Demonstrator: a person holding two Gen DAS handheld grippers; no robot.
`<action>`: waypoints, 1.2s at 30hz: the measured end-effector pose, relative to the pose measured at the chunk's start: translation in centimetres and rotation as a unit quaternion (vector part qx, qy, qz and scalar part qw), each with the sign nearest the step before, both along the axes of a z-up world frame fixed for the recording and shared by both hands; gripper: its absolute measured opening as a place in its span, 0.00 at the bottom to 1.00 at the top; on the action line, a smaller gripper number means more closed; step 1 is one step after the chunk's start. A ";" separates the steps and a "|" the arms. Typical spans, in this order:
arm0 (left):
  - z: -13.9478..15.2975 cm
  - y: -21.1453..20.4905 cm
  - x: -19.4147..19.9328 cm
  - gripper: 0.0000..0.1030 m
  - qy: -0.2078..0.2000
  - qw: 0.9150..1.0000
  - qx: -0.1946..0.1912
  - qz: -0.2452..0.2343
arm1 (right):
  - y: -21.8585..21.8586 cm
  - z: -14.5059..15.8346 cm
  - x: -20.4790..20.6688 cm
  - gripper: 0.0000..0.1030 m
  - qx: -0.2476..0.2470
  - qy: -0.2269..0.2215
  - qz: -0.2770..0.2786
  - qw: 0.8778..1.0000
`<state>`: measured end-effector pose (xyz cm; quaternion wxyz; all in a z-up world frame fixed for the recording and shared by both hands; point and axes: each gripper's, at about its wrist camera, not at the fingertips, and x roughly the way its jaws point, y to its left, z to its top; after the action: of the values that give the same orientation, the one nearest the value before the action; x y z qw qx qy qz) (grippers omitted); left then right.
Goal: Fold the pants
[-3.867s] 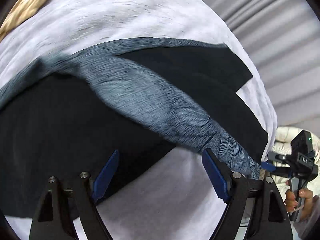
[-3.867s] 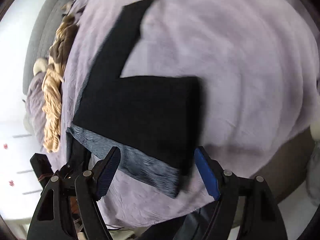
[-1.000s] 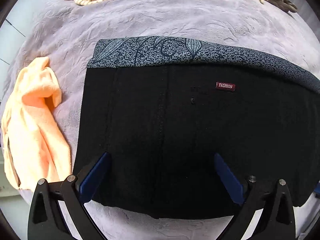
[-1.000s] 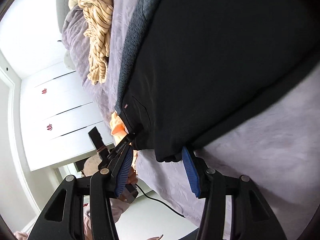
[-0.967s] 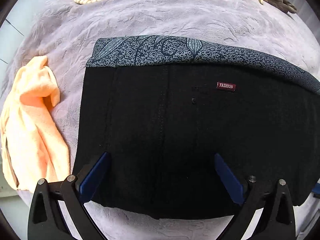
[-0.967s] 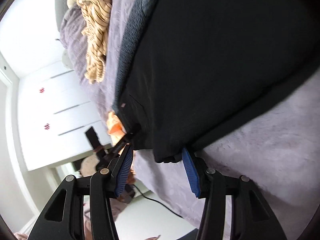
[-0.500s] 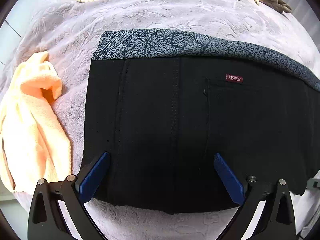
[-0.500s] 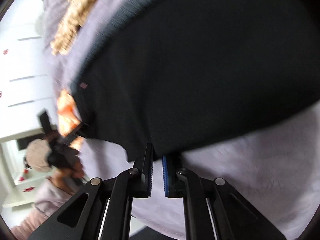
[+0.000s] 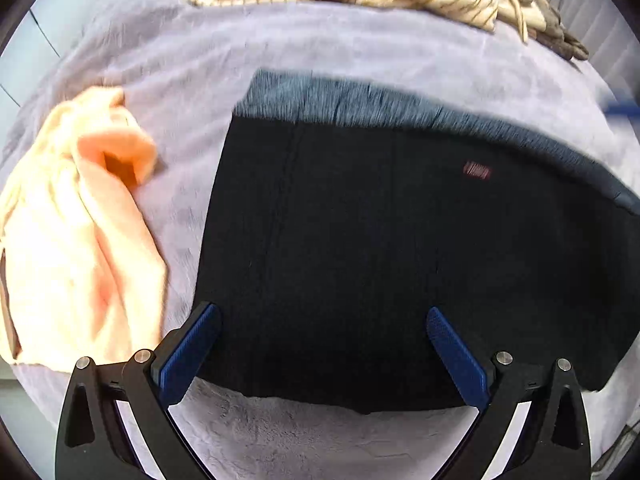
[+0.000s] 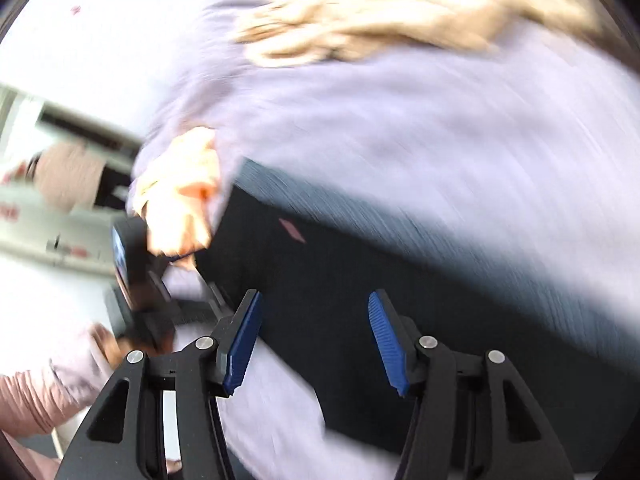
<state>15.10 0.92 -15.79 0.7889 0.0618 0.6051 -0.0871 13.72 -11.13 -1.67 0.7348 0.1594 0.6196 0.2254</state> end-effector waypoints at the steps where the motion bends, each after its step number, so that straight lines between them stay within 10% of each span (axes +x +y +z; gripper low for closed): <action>1: -0.1 0.2 -0.5 1.00 -0.013 1.000 -0.008 0.000 | 2.2 -0.4 2.5 0.59 -0.003 -0.010 0.028 1.000; 10: 0.2 2.1 -3.0 1.00 -0.045 0.998 -0.038 -0.005 | 16.6 -9.1 12.7 0.57 -0.062 0.020 0.193 0.979; 12: 0.4 2.5 -3.4 1.00 -0.046 0.998 -0.040 -0.005 | 17.0 -10.7 13.3 0.49 -0.074 0.048 0.199 0.976; 14: 1.3 3.2 -5.1 1.00 -0.042 0.998 -0.042 0.000 | 17.1 -11.6 13.4 0.08 -0.064 0.080 0.202 0.974; 19: 1.8 4.6 -6.1 1.00 -0.042 0.998 -0.036 0.003 | 17.6 -8.4 12.7 0.08 -0.019 0.059 0.244 0.968; 24: 4.3 5.0 -5.3 1.00 -0.050 0.998 -0.042 0.012 | 17.4 -13.0 13.8 0.13 -0.075 0.090 0.178 0.977; 33: 1.2 3.0 -1.9 1.00 -0.026 0.999 -0.007 0.043 | 7.2 -6.7 7.4 0.18 -0.034 0.058 0.026 0.997; 36: 1.7 3.0 -2.9 1.00 -0.030 0.999 0.007 0.034 | 3.9 -9.5 2.9 0.19 -0.119 0.110 0.001 0.987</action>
<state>12.24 3.89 -14.10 0.8090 0.0492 0.5832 -0.0545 16.66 -7.20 -11.22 0.6756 0.0939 0.7193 0.1317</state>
